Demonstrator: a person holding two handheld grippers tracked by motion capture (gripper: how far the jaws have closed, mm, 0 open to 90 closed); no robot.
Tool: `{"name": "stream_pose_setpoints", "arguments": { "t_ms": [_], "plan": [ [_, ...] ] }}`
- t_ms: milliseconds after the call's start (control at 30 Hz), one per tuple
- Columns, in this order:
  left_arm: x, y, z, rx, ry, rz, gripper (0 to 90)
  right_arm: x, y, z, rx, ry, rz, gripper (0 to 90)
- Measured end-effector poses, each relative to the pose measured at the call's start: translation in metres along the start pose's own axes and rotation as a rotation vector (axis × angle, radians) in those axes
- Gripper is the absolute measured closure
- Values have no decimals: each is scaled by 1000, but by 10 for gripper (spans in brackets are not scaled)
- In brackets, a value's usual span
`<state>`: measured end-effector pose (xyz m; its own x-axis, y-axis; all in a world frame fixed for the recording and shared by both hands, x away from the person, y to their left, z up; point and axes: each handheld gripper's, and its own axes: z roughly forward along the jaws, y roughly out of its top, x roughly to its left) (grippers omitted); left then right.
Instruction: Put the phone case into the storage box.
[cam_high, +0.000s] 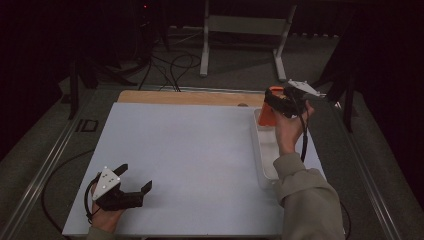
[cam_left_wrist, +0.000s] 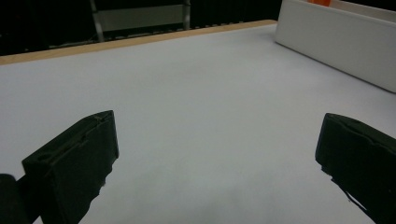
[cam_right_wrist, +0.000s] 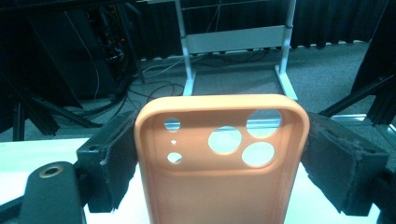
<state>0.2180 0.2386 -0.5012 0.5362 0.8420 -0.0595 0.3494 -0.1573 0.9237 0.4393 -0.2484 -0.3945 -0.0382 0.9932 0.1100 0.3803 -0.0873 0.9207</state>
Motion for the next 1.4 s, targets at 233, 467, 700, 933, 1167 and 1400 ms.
{"name": "stream_pose_setpoints", "arguments": {
  "t_ms": [233, 467, 700, 933, 1167, 1400],
  "plan": [
    [0, 0, 0, 0, -1, -2, 3, 1, -3, 5, 15, -8, -9, 163],
    [1, 0, 0, 1, -2, -4, 3, -1, -7, 10, 28, -16, -7, 163],
    [1, -1, 1, 1, -2, -5, 3, 0, -11, 14, 41, -24, -12, 162],
    [1, -1, 1, 3, -4, -3, 3, 0, -15, 20, 55, -37, -12, 162],
    [2, -1, 1, 0, -5, -5, 3, -2, -19, 26, 71, -43, -15, 161],
    [1, -1, 1, -1, -6, -7, 3, 1, -22, 31, 84, -46, -18, 161]
  ]
}}
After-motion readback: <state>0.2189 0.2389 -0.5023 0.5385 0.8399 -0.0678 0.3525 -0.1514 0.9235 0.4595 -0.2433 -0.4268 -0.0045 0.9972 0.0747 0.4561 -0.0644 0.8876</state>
